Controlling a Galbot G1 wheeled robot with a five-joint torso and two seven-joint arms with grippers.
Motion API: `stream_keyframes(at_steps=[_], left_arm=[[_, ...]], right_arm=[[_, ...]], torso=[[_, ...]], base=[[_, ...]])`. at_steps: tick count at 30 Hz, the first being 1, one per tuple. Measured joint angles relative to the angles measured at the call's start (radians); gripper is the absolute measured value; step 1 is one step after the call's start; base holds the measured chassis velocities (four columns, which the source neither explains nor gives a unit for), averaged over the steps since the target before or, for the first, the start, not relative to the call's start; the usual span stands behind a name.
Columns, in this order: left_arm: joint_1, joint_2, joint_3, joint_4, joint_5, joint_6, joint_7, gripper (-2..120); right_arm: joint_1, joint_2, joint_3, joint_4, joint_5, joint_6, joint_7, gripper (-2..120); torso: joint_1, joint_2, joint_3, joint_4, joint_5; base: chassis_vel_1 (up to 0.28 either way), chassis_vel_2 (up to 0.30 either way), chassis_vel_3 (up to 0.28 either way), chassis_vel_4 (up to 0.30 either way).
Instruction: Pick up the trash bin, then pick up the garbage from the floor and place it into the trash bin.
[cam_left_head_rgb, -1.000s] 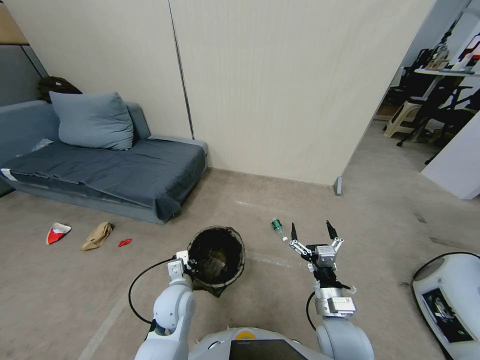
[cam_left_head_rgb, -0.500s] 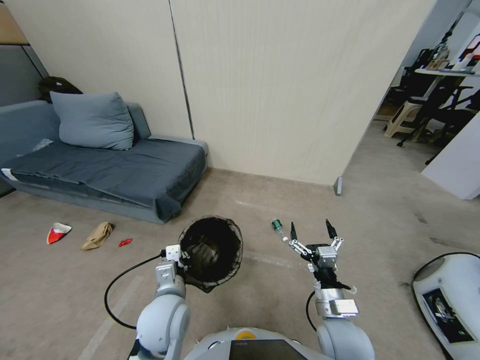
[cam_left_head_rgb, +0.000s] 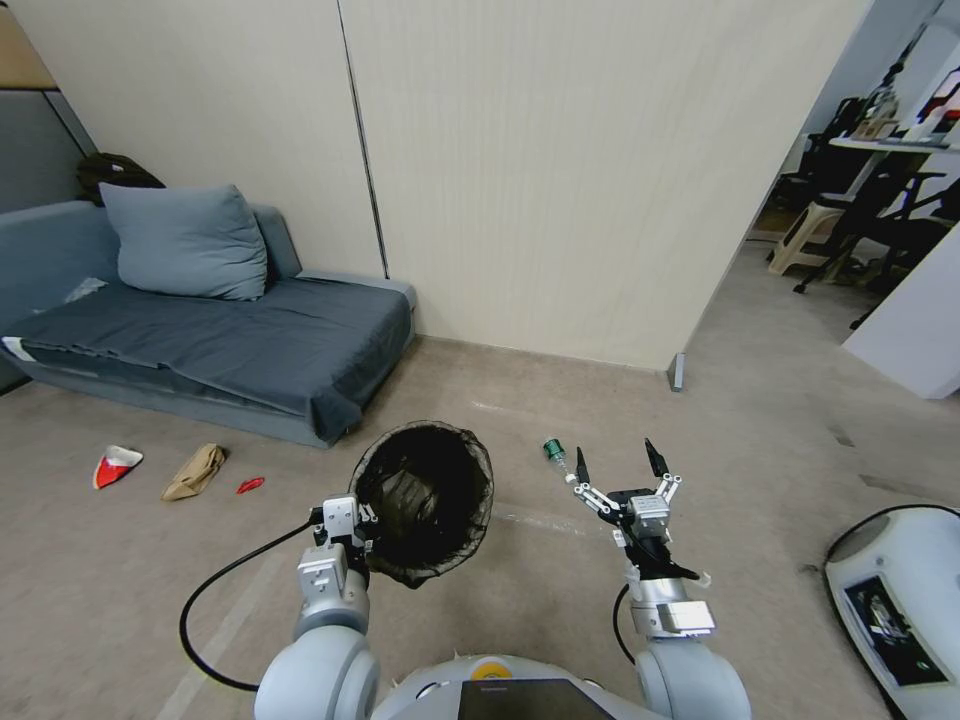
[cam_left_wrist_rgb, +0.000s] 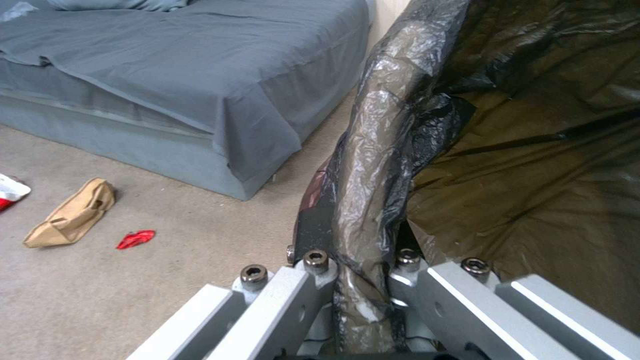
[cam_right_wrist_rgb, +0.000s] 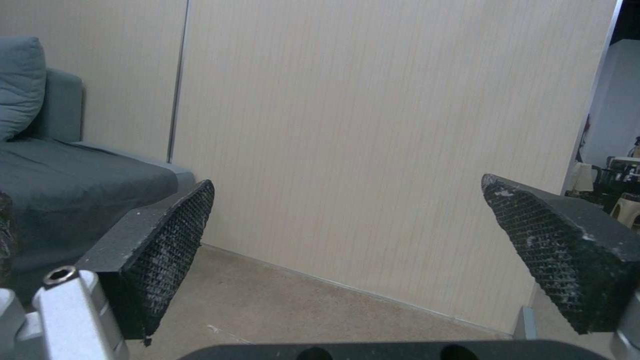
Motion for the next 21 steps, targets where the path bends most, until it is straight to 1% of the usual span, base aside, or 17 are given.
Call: stream_keyframes(at_steps=[5,9,17,18,21], left_arm=[[-0.002,0.003,0.006,0.001,0.002,0.000,-0.001,1],[-0.002,0.004,0.008,0.001,0.002,0.001,-0.001,1],[-0.002,0.006,0.010,-0.002,0.003,0.003,-0.002,1],[-0.001,0.006,0.011,-0.002,0.003,0.003,-0.002,1],[-0.001,0.005,0.014,-0.003,0.005,0.003,-0.002,1]], right_arm=[[-0.003,0.000,0.000,0.000,0.012,0.003,-0.005,100],[-0.005,0.000,0.000,0.001,0.016,0.002,-0.005,100],[-0.006,0.000,0.001,0.006,0.026,0.000,-0.008,100],[-0.006,0.000,0.001,0.006,0.026,0.000,-0.008,100],[-0.006,0.000,0.001,0.006,0.026,0.000,-0.008,100]], torso=[[0.000,0.000,0.000,0.0000,-0.0001],[0.000,0.000,0.000,0.0000,-0.0001],[0.000,0.000,0.000,0.0001,0.0001],[0.000,0.000,0.000,0.0000,-0.0003],[0.000,0.000,0.000,-0.0001,0.0002]], base=[[0.000,0.000,0.000,0.000],[-0.058,0.063,0.076,-0.071],[-0.155,0.150,0.156,-0.157],[-0.163,0.131,0.110,-0.157],[-0.144,0.124,0.126,-0.134]])
